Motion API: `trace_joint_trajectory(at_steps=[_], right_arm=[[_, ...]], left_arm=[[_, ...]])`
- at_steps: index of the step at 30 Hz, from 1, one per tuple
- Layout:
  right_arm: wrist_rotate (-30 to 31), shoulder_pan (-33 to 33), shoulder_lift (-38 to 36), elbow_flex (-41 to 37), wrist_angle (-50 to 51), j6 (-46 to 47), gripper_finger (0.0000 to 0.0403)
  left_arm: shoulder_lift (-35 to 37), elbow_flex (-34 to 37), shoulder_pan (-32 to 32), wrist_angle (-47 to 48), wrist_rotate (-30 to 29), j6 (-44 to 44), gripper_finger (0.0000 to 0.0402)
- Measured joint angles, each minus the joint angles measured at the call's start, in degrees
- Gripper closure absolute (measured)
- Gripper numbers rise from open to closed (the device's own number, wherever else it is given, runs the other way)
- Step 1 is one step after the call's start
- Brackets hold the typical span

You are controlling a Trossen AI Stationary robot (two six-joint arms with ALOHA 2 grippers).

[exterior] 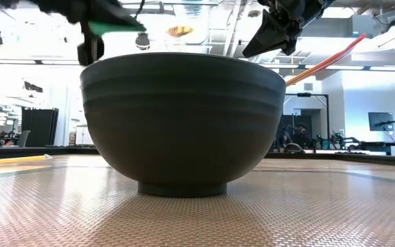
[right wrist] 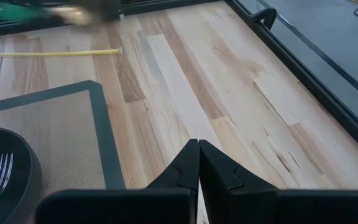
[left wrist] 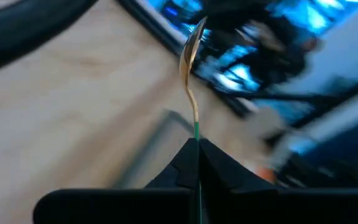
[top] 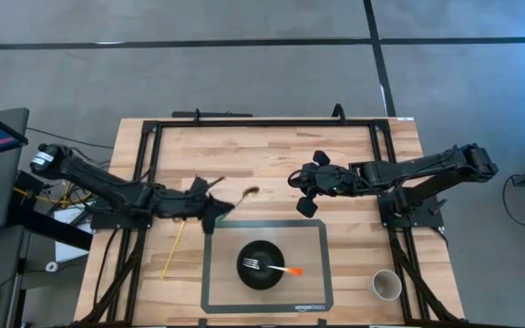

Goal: Pick & Place Utensil
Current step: Put the green spoon into the the black bowl

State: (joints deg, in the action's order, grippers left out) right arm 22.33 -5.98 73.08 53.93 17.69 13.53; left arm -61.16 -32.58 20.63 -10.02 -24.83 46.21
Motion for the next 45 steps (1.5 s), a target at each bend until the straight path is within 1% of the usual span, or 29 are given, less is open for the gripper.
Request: trace_joint_trajectory(at_steps=[4, 7, 11, 14, 18, 23, 27, 31, 36, 45], right_arm=[[0.00, 0.00, 0.00, 0.00, -0.04, 0.01, 0.0402], [0.00, 0.00, 0.00, 0.00, -0.07, 0.00, 0.0402], [0.00, 0.00, 0.00, 0.00, -0.07, 0.01, 0.0402], [0.00, 0.00, 0.00, 0.00, -0.13, -0.01, 0.0402], [0.00, 0.06, 0.00, 0.00, -0.33, -0.59, 0.0402], [0.00, 0.22, 0.00, 0.00, -0.72, -1.52, 0.0402], [0.01, 0.22, 0.00, 0.00, -0.72, -2.83, 0.0402], [0.00, 0.22, 0.00, 0.00, -0.72, -4.06, 0.0402], [0.00, 0.22, 0.00, 0.00, -0.72, -4.06, 0.0402], [0.00, 0.24, 0.00, 0.00, -0.72, -4.01, 0.0402]], left_arm=[[-5.12, -3.47, 4.65, -0.03, 5.08, 8.25, 0.0398], [-11.32, -5.08, 7.33, 0.11, 9.15, 19.33, 0.0398], [-19.69, -7.79, 9.78, 0.44, 17.62, 32.92, 0.0398], [-23.77, -9.89, 10.22, 0.14, 24.35, 40.46, 0.0398], [-25.97, -10.95, 9.39, 0.10, 27.97, 48.51, 0.0397], [-27.03, -10.91, 6.38, 0.15, 32.76, 58.31, 0.0396], [-28.64, -10.86, 4.25, 0.30, 33.99, 62.38, 0.0395], [-29.75, -10.86, 2.08, 0.14, 35.35, 62.70, 0.0395], [-29.91, -10.84, 1.07, 0.13, 35.71, 62.73, 0.0392], [-29.91, -10.84, 1.13, 0.13, 35.70, 60.72, 0.0350]])
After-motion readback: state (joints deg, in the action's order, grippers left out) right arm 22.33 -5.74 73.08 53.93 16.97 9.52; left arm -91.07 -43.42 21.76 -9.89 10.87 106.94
